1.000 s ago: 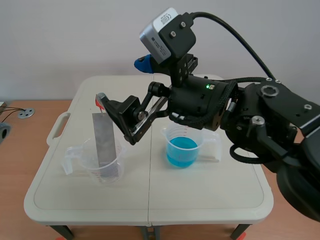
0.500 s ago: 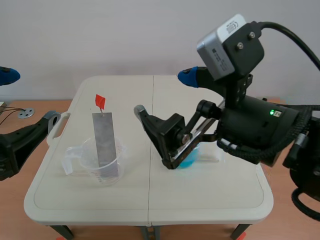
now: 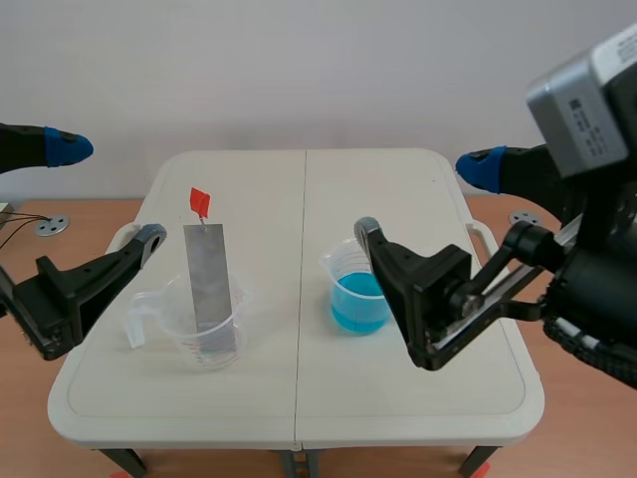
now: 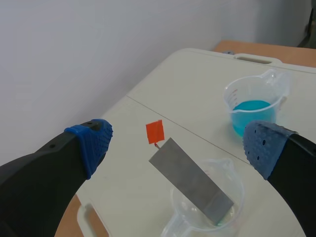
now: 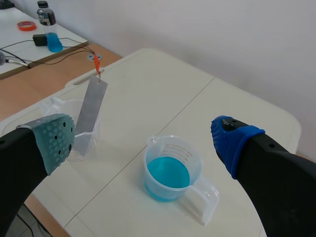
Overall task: Hold the metal plate by the orange handle, dip it into the blue solution, take it out and point at it, then put the plate back in the beaker on the left.
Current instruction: 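Return to the home posture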
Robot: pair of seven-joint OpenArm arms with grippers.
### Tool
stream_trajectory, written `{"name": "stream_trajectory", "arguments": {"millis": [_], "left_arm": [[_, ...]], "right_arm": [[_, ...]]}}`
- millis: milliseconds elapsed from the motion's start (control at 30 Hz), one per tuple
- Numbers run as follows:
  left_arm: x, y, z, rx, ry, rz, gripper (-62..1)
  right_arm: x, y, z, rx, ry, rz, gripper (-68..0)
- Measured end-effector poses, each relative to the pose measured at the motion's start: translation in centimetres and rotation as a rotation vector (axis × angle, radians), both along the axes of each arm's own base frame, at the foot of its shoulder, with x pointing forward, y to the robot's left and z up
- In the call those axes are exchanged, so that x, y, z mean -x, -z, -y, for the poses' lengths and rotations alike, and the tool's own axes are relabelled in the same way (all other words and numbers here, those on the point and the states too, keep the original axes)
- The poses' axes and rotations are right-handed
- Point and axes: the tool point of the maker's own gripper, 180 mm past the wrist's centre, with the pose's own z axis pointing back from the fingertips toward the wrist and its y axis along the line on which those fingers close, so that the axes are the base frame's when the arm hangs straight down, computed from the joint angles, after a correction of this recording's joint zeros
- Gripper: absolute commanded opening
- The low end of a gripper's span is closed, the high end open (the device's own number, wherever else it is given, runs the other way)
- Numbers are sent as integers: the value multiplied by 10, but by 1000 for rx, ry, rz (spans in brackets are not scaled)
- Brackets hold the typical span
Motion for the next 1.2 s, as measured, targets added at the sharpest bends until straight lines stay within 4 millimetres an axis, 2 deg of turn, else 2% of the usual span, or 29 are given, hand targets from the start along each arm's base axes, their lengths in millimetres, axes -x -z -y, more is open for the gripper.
{"name": "stream_trajectory", "arguments": {"millis": [200, 1200], "left_arm": [[-2, -4, 0, 2, 1, 14, -39], [-3, -5, -1, -12, 10, 19, -39]], "right_arm": [[-1, -3, 11, 22, 30, 12, -111], [-1, -2, 12, 27, 32, 8, -113]]}}
